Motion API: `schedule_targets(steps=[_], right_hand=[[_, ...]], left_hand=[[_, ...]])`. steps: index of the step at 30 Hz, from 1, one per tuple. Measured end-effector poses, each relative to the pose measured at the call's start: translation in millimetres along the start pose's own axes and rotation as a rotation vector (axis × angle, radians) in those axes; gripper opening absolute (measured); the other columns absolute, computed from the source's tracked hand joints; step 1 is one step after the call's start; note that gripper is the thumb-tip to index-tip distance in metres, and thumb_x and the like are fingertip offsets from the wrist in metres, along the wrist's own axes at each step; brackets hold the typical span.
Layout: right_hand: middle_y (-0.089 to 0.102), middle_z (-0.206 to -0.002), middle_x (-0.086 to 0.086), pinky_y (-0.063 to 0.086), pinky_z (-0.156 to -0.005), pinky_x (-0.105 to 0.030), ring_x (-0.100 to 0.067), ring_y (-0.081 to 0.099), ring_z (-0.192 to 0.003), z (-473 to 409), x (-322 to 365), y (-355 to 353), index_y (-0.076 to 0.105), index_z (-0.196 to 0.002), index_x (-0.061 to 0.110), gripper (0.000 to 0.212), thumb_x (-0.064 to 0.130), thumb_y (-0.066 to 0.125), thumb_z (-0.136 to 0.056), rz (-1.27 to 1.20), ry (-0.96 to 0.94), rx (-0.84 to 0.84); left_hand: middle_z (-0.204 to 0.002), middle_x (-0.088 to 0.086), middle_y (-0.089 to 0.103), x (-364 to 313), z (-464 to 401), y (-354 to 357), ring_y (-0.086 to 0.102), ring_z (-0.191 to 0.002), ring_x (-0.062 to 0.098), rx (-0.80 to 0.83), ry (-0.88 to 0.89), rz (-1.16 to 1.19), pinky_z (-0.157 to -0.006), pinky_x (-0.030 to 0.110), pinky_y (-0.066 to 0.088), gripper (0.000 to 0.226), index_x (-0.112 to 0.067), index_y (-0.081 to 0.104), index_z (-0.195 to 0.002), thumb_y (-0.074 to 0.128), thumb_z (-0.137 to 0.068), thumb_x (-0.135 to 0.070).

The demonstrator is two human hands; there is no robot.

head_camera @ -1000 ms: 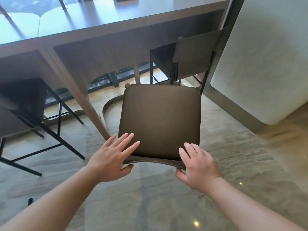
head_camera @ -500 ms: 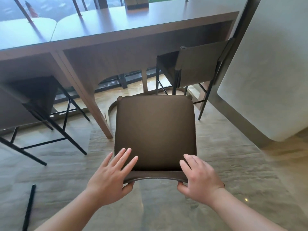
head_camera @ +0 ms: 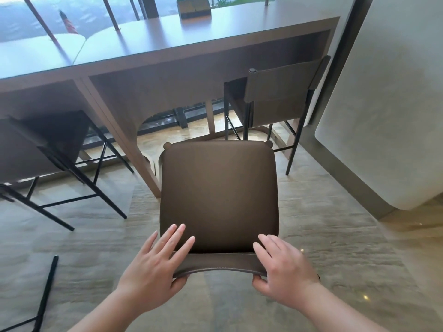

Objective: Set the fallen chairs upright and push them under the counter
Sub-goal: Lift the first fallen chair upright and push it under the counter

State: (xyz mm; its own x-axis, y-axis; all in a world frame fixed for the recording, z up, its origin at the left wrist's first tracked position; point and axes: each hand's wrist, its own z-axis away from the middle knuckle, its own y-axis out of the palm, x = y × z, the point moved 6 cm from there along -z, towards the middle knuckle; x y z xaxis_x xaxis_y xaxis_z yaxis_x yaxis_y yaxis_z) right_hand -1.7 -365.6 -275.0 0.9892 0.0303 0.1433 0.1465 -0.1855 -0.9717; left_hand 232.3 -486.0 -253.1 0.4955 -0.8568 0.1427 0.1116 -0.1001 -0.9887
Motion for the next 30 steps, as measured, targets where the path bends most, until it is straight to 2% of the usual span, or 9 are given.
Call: schedule_targets(steps=[5,9,12,14,17,18,27,29,30], right_hand=[[0.07,-0.115,-0.007,0.059,-0.078,-0.038,-0.025,0.069,-0.1,26,-12,-1,0.074,-0.113,0.015,0.061,0.043,0.076,-0.059,-0.002,-0.113,0.041],[0.071,-0.119,-0.003,0.06,-0.072,-0.031,-0.022,0.071,-0.097,41,-10,-7,0.072,-0.118,0.024,0.063,0.032,0.088,-0.057,-0.015,-0.219,0.092],[0.072,-0.117,0.001,0.055,-0.054,-0.02,-0.016,0.073,-0.09,51,-8,-8,0.073,-0.117,0.027,0.074,0.02,0.089,-0.045,-0.024,-0.215,0.173],[0.073,-0.113,0.003,0.052,-0.046,-0.018,-0.012,0.073,-0.084,57,-7,-7,0.074,-0.115,0.027,0.081,0.015,0.089,-0.037,-0.059,-0.185,0.215],[0.075,-0.102,0.007,0.046,-0.039,-0.016,-0.008,0.07,-0.068,65,-4,-2,0.076,-0.111,0.027,0.085,0.011,0.089,-0.028,-0.074,-0.153,0.278],[0.075,-0.097,0.01,0.042,-0.036,-0.015,-0.007,0.068,-0.062,67,-2,-1,0.076,-0.11,0.027,0.086,0.011,0.089,-0.026,-0.071,-0.141,0.292],[0.072,-0.082,0.014,0.042,-0.038,-0.016,-0.006,0.064,-0.054,82,18,12,0.078,-0.103,0.027,0.08,0.005,0.088,-0.027,-0.096,-0.081,0.392],[0.073,-0.088,0.012,0.047,-0.044,-0.017,-0.008,0.067,-0.062,84,23,13,0.075,-0.111,0.028,0.075,0.006,0.085,-0.04,-0.057,-0.075,0.427],[0.073,-0.1,0.009,0.052,-0.055,-0.021,-0.011,0.07,-0.076,85,23,15,0.069,-0.123,0.028,0.07,0.006,0.078,-0.056,-0.061,-0.081,0.474]], left_hand=[[-0.149,0.012,0.048,-39,2,-8,0.047,-0.136,0.032,-0.028,0.071,-0.039,-0.107,0.048,0.03,0.052,-0.021,0.056,-0.14,0.031,-0.101,-0.045],[-0.146,0.009,0.051,-62,0,-6,0.051,-0.133,0.029,0.111,0.092,0.025,-0.1,0.045,0.05,0.068,-0.022,0.057,-0.139,0.077,-0.075,-0.035],[-0.139,0.008,0.059,-72,2,-3,0.06,-0.124,0.025,0.227,0.076,0.046,-0.087,0.035,0.057,0.085,-0.024,0.062,-0.135,0.086,-0.053,-0.021],[-0.144,0.008,0.054,-78,5,-3,0.054,-0.131,0.022,0.244,0.077,0.058,-0.09,0.029,0.055,0.09,-0.024,0.051,-0.144,0.079,-0.059,-0.014],[-0.166,0.001,0.012,-87,13,10,0.011,-0.152,0.018,0.361,0.084,0.156,-0.111,0.033,0.038,0.087,-0.028,0.003,-0.158,0.042,-0.087,0.002],[-0.166,-0.003,0.01,-88,16,15,0.009,-0.152,0.015,0.421,0.062,0.203,-0.112,0.033,0.035,0.085,-0.029,-0.002,-0.158,0.035,-0.089,0.004],[-0.164,0.0,0.021,-94,41,31,0.029,-0.146,0.021,0.54,0.104,0.193,-0.111,0.036,0.035,0.077,-0.022,0.009,-0.158,0.034,-0.09,0.004],[-0.164,0.0,0.022,-96,47,34,0.031,-0.145,0.023,0.562,0.119,0.192,-0.112,0.038,0.034,0.077,-0.022,0.009,-0.158,0.034,-0.09,0.004],[-0.164,0.0,0.022,-97,51,36,0.032,-0.145,0.023,0.566,0.12,0.193,-0.112,0.038,0.033,0.077,-0.022,0.009,-0.158,0.034,-0.09,0.004]])
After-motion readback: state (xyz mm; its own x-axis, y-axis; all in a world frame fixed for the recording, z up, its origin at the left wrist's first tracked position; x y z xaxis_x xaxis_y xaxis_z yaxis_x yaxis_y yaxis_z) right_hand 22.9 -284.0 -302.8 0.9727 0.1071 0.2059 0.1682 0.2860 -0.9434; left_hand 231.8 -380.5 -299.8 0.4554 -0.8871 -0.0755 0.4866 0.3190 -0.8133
